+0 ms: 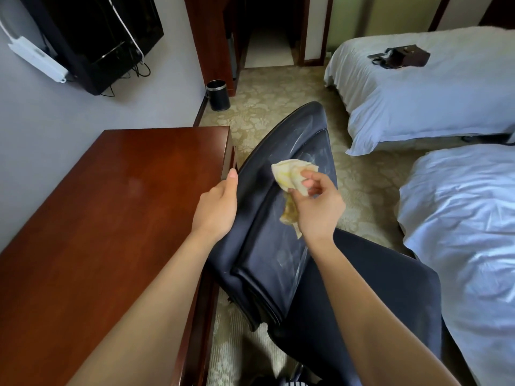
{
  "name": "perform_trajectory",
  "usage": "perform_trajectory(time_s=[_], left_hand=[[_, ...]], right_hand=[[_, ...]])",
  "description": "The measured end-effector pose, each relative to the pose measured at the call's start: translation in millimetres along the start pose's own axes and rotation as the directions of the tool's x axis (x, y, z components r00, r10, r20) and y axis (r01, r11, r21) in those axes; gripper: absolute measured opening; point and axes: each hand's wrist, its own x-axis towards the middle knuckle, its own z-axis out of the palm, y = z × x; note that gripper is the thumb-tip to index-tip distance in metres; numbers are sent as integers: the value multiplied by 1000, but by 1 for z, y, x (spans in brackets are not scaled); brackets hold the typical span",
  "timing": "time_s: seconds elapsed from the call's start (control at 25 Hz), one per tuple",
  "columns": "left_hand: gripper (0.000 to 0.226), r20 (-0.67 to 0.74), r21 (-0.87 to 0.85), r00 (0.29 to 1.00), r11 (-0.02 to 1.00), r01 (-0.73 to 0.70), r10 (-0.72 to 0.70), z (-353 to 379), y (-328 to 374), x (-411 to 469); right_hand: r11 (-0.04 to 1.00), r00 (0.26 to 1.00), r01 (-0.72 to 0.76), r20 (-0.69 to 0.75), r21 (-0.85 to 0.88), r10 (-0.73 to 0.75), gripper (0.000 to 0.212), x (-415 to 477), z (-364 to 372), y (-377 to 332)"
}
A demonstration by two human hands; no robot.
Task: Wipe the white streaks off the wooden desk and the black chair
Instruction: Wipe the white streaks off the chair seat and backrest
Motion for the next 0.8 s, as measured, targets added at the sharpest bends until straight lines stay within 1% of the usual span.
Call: perform_trajectory(time_s=[0.04, 0.08, 0.12, 0.16, 0.2, 0.24, 0.28, 0.32, 0.4, 0.48, 0.52, 0.56, 0.6, 0.68, 0.72, 0.76, 0.8], left_hand=[[64, -1, 5, 1000, 1000, -4, 4, 0, 1, -1], [64, -2, 9, 1000, 1000, -6, 6, 0, 2, -2], [64, -3, 10, 1000, 1000, -6, 6, 0, 3, -2], [64, -5, 8, 1000, 1000, -4, 5, -1, 3, -3], [64, -10, 6, 1000, 1000, -2, 2, -1, 3, -3], [64, -16, 6, 1000, 1000, -1, 1, -1, 4, -4], [64, -20, 9, 1000, 1000, -2, 2, -1, 4, -4], [64, -21, 13, 1000, 1000, -5, 5, -1, 5, -5], [63, -22, 19, 1000, 1000, -9, 10, -1, 7, -6], [62, -26, 23, 1000, 1000, -7, 8, -1, 6, -6], [62, -27, 26, 1000, 1000, -5, 6, -1, 6, -6], [62, -29, 30, 1000, 1000, -3, 4, -1, 5, -6], [62, -33, 38, 999, 999, -5, 6, -2, 5, -6], [62, -42, 66, 999, 998, -14, 17, -1, 6, -6], [62, -45, 80, 999, 997, -14, 18, 0, 6, -6], [62, -49, 90, 999, 996, -10, 15, 0, 5, -5], [62, -55, 94, 998, 996, -5, 10, 1, 4, -4]], right_hand=[[993, 994, 97, -44, -67, -100, 30, 2, 0, -1], [965, 974, 212, -45, -157, -222, 30, 1, 2, -2], [920, 945, 319, -1, -229, -328, 31, -3, 6, -2], [888, 920, 391, 75, -241, -384, 33, -10, 12, -1], [887, 906, 419, 160, -196, -392, 34, -20, 16, -2], [909, 901, 400, 231, -119, -367, 34, -31, 19, -2], [937, 904, 347, 277, -33, -325, 33, -42, 21, -2], [960, 916, 278, 289, 43, -279, 33, -51, 21, -2], [978, 951, 159, 244, 136, -188, 36, -58, 20, 1], [990, 967, 73, 234, 122, -100, 38, -53, 18, 6], [994, 962, 68, 257, 87, -89, 37, -52, 16, 9], [994, 950, 96, 292, 59, -109, 36, -52, 15, 13], [986, 930, 162, 326, 44, -168, 36, -53, 14, 17], [941, 865, 336, 381, 44, -326, 38, -54, 13, 27], [920, 836, 388, 400, 51, -375, 39, -53, 13, 32], [914, 823, 401, 413, 64, -390, 39, -49, 14, 36], [920, 824, 383, 419, 82, -381, 37, -44, 15, 38]])
